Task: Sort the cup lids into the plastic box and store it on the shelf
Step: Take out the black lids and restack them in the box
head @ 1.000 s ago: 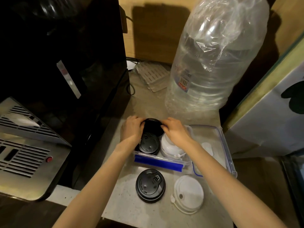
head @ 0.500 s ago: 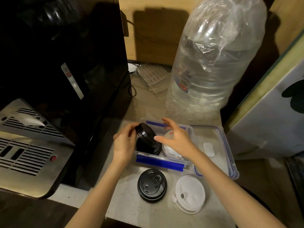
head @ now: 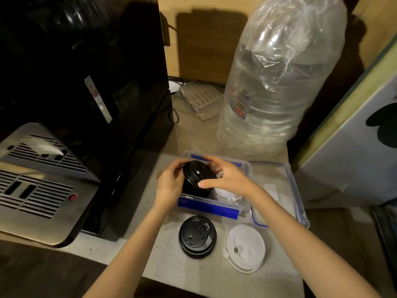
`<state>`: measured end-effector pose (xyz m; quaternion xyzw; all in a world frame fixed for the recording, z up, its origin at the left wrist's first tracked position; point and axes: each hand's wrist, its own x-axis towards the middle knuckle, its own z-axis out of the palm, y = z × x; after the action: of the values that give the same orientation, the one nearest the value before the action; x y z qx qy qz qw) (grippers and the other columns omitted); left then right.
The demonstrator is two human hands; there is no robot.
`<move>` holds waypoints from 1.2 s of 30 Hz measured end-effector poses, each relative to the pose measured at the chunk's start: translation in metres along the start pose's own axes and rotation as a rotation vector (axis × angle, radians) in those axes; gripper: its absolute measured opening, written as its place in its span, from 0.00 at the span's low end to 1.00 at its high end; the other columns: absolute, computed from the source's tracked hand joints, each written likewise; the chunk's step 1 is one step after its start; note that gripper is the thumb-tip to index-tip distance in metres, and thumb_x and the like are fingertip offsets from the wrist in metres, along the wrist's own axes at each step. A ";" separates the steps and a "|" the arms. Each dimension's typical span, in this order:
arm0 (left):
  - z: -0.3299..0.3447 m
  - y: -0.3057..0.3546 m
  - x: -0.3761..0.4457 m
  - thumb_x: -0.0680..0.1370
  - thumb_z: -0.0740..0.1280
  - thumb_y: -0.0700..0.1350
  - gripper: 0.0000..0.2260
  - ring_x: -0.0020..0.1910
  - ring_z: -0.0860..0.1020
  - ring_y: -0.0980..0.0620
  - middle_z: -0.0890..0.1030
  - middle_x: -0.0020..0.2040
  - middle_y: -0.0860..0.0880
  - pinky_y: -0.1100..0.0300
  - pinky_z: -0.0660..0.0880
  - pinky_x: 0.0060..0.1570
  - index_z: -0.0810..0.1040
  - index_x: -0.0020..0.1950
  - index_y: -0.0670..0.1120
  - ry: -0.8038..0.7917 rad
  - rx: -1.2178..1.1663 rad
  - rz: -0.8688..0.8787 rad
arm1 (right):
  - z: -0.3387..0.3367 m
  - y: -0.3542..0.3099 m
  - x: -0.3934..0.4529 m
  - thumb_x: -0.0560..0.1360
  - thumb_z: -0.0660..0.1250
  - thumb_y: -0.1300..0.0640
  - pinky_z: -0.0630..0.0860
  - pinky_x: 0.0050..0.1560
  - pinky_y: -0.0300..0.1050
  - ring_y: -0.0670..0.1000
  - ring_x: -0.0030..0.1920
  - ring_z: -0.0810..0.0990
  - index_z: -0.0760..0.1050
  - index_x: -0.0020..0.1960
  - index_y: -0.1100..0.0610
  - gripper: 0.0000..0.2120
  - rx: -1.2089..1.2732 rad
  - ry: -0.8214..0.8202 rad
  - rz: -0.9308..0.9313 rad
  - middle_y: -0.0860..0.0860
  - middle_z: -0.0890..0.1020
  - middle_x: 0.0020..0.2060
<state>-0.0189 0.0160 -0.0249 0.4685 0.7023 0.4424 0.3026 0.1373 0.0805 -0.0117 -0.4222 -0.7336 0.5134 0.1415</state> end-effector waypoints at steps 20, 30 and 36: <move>-0.004 -0.014 0.016 0.71 0.70 0.48 0.24 0.74 0.54 0.50 0.70 0.69 0.50 0.48 0.52 0.73 0.70 0.66 0.48 -0.284 0.723 0.156 | 0.019 0.013 0.026 0.61 0.75 0.53 0.72 0.61 0.51 0.55 0.63 0.72 0.66 0.68 0.54 0.38 -0.655 -0.068 -0.140 0.54 0.74 0.64; 0.006 -0.007 0.025 0.69 0.69 0.44 0.27 0.75 0.50 0.50 0.64 0.73 0.50 0.46 0.42 0.72 0.67 0.68 0.52 -0.402 0.815 0.301 | 0.016 0.019 0.031 0.62 0.75 0.52 0.48 0.74 0.51 0.54 0.67 0.69 0.66 0.67 0.56 0.36 -0.732 -0.079 -0.114 0.54 0.74 0.64; 0.011 -0.002 0.025 0.69 0.70 0.47 0.26 0.71 0.63 0.51 0.71 0.68 0.51 0.46 0.42 0.72 0.69 0.66 0.51 -0.454 0.811 0.306 | 0.004 0.020 0.018 0.62 0.75 0.53 0.62 0.67 0.47 0.55 0.65 0.68 0.65 0.67 0.58 0.36 -0.787 -0.075 -0.114 0.55 0.73 0.64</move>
<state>-0.0194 0.0427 -0.0316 0.7310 0.6575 0.0594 0.1727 0.1333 0.0945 -0.0349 -0.3839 -0.9011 0.1993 -0.0297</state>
